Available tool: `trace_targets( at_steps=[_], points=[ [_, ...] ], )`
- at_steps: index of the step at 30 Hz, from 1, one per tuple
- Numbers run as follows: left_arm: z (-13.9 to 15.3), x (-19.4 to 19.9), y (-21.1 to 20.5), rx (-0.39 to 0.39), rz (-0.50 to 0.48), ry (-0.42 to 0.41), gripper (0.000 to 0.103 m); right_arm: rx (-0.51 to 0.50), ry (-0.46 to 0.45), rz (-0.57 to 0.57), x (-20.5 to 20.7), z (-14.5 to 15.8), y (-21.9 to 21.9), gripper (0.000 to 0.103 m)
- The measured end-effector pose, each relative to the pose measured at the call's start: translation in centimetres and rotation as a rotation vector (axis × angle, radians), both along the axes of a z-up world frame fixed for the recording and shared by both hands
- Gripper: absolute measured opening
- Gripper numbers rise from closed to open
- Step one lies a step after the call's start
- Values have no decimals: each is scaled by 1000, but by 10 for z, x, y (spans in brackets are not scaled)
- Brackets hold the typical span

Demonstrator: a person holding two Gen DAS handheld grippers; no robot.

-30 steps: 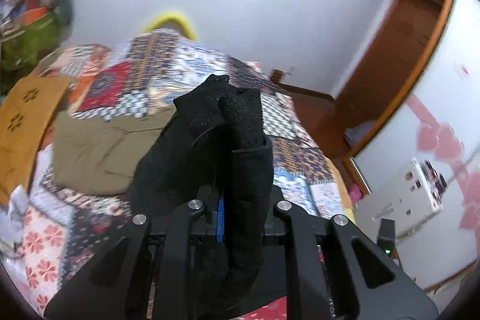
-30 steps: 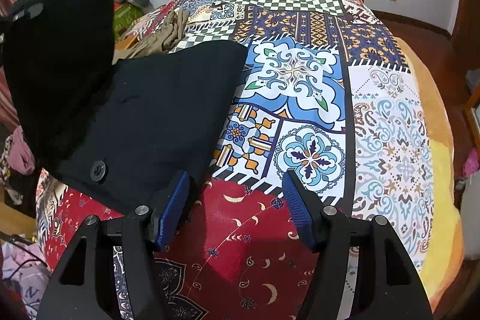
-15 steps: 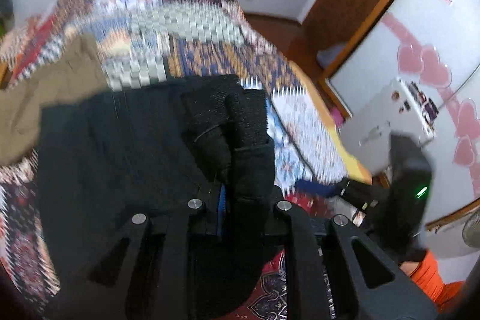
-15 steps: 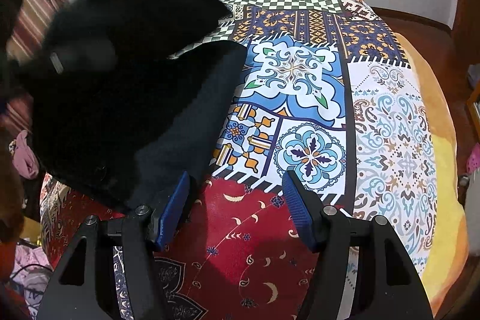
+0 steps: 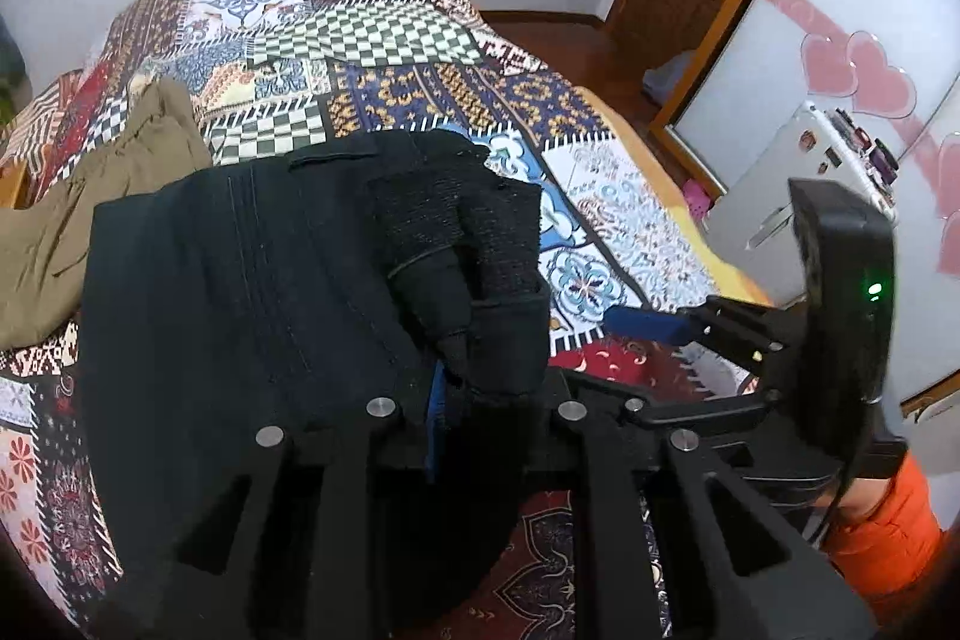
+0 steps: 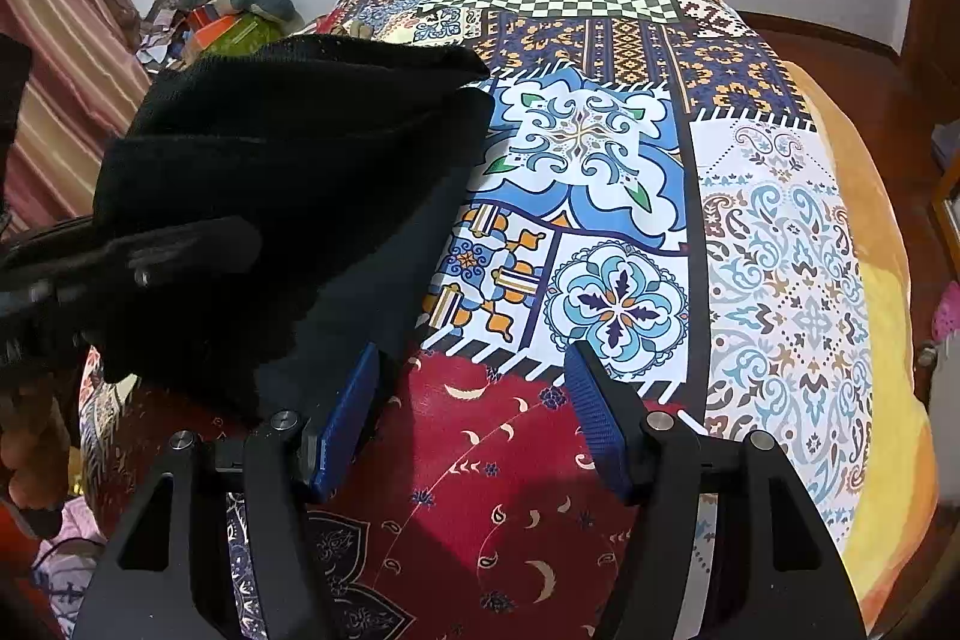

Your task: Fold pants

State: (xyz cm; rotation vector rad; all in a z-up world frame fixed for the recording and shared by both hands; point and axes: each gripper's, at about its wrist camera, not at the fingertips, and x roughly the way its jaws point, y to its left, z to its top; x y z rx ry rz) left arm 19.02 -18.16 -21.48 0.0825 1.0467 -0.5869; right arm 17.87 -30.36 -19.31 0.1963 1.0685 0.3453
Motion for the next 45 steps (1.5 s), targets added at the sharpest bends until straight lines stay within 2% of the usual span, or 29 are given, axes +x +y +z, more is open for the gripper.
trace_targets(
  at_steps=[3,6,7,8,11,14,15,18,20,22,29,32,37,45],
  points=[
    [0,4,6,-37,20,38,20,-8,0,-2,0,1,0,60],
    [8,4,10,-82,13,65,44,-9,-1,-9,-2,3,0,60],
    [12,3,11,-94,5,69,49,-7,1,-12,-3,3,-1,60],
    [18,1,13,-101,-2,63,49,-4,3,-16,-3,4,-2,60],
    [41,-2,25,-91,10,-16,51,-6,0,-19,-5,7,-4,60],
    [59,8,45,-75,69,-88,61,-9,-12,-12,-7,11,-5,60],
    [64,16,57,-48,109,-129,64,-10,-14,-11,-8,13,-5,60],
    [66,39,80,33,172,-172,66,-9,-22,-14,-11,16,-8,60],
    [61,57,95,92,194,-183,69,-8,-19,-17,-13,16,-9,60],
    [50,82,109,187,234,-190,69,-13,-12,-19,-15,16,-10,60],
    [5,138,139,325,267,-126,69,-28,26,-19,-26,11,-9,60],
    [-13,158,141,387,245,-110,69,-26,43,-20,-28,7,-6,60],
    [-37,176,135,423,191,-77,70,-14,53,-29,-21,4,-3,60],
    [-52,160,129,460,76,-62,71,-26,56,-33,-5,0,-4,60]
  ],
)
